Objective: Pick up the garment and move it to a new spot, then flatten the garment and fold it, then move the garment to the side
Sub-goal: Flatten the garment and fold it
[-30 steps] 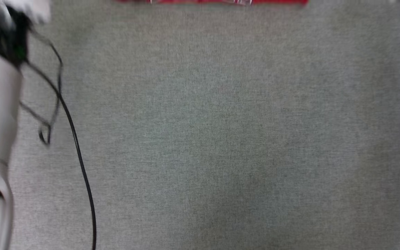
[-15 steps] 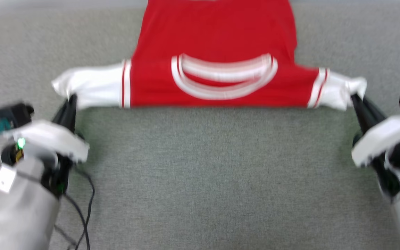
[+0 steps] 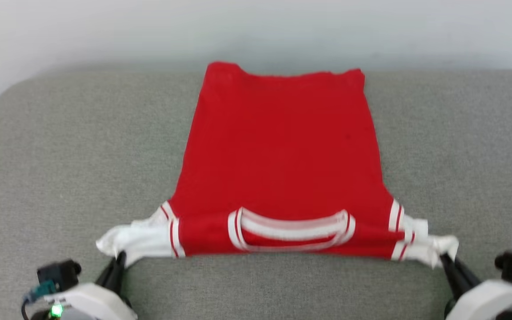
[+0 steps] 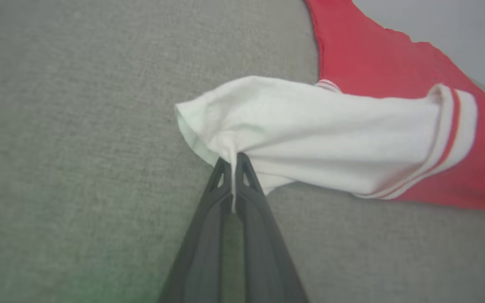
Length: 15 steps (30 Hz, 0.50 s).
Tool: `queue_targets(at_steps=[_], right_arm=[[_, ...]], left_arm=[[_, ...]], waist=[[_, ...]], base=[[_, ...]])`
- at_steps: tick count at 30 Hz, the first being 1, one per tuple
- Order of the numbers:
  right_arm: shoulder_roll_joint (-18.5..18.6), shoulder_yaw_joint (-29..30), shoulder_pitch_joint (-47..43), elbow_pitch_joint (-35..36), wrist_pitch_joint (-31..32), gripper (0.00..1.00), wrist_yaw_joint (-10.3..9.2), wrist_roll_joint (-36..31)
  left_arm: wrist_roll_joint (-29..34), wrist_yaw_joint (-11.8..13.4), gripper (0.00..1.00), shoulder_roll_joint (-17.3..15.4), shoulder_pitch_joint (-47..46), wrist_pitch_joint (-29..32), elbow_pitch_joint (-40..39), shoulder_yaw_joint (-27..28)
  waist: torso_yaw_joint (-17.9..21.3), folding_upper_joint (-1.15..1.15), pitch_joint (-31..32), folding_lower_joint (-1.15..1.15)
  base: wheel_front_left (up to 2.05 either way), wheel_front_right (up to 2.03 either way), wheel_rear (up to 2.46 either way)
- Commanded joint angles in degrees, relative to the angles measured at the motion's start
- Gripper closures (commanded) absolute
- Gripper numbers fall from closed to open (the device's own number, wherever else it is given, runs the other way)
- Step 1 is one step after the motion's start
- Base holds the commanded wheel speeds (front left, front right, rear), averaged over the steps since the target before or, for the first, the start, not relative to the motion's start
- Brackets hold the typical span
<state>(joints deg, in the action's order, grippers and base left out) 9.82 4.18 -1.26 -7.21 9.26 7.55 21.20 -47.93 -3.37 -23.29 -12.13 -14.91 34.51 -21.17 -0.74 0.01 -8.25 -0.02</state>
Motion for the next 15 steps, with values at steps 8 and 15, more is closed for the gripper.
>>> queue_targets(at_steps=[8,15], right_arm=[[-4.5,2.6,-12.1,4.7,3.3,1.0,-0.11,-4.0],[-6.2,3.2,-13.7,4.8,3.1,0.0,-0.11,-3.4]], left_arm=[[0.9,3.3,1.0,-1.2,10.2,-0.3,-6.3,-0.3],[1.6,6.6,1.0,-1.5,14.1,-0.3,-13.2,0.0]], waist=[[-1.0,-0.01,4.4,0.02],[-1.3,-0.01,4.9,0.02]], base=[[0.0,0.0,0.0],[0.0,0.0,0.0]])
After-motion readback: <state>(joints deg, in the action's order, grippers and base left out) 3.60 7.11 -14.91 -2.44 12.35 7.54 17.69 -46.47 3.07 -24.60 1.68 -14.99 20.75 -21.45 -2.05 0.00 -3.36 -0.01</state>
